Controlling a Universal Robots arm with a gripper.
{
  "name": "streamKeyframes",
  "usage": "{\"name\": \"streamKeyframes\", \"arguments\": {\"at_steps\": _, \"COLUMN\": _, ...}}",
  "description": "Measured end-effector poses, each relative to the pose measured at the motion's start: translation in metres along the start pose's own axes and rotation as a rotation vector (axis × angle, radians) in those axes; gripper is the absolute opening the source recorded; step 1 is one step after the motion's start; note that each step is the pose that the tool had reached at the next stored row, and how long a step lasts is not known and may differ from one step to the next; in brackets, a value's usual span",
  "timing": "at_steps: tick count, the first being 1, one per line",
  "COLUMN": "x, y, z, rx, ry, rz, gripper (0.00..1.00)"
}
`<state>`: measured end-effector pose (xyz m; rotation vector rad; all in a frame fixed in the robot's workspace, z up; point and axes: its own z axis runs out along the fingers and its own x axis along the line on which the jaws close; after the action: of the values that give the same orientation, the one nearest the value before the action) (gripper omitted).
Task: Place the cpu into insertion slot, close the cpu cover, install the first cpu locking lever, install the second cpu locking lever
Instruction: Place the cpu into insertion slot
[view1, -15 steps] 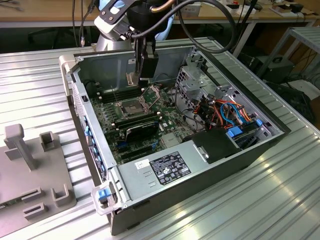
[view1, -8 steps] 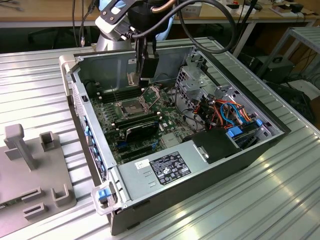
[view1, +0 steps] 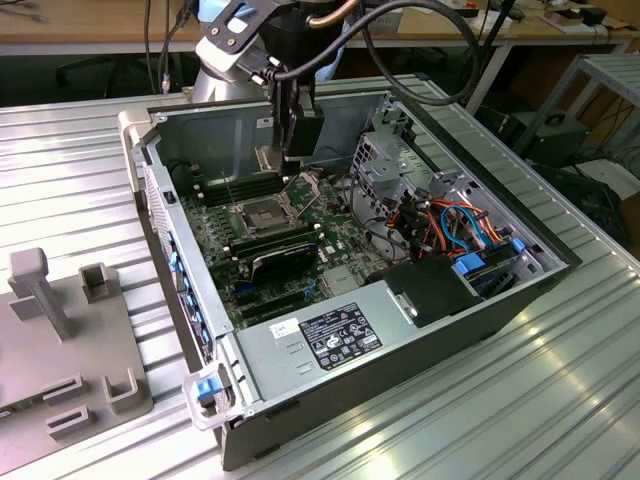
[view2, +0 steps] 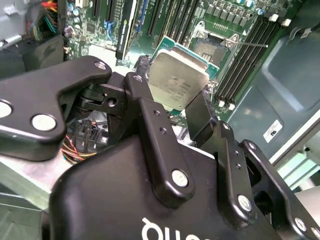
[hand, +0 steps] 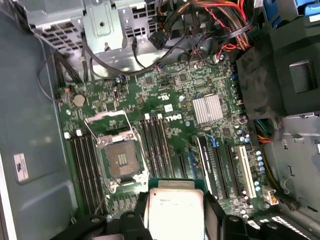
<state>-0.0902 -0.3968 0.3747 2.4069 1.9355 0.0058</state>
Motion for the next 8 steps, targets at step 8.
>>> {"name": "streamKeyframes", "arguments": {"at_steps": 8, "x": 0.0144, "y": 0.0034, "z": 0.0060, "rx": -0.0008, "ry": 0.0009, "rz": -0.026, "gripper": 0.54}}
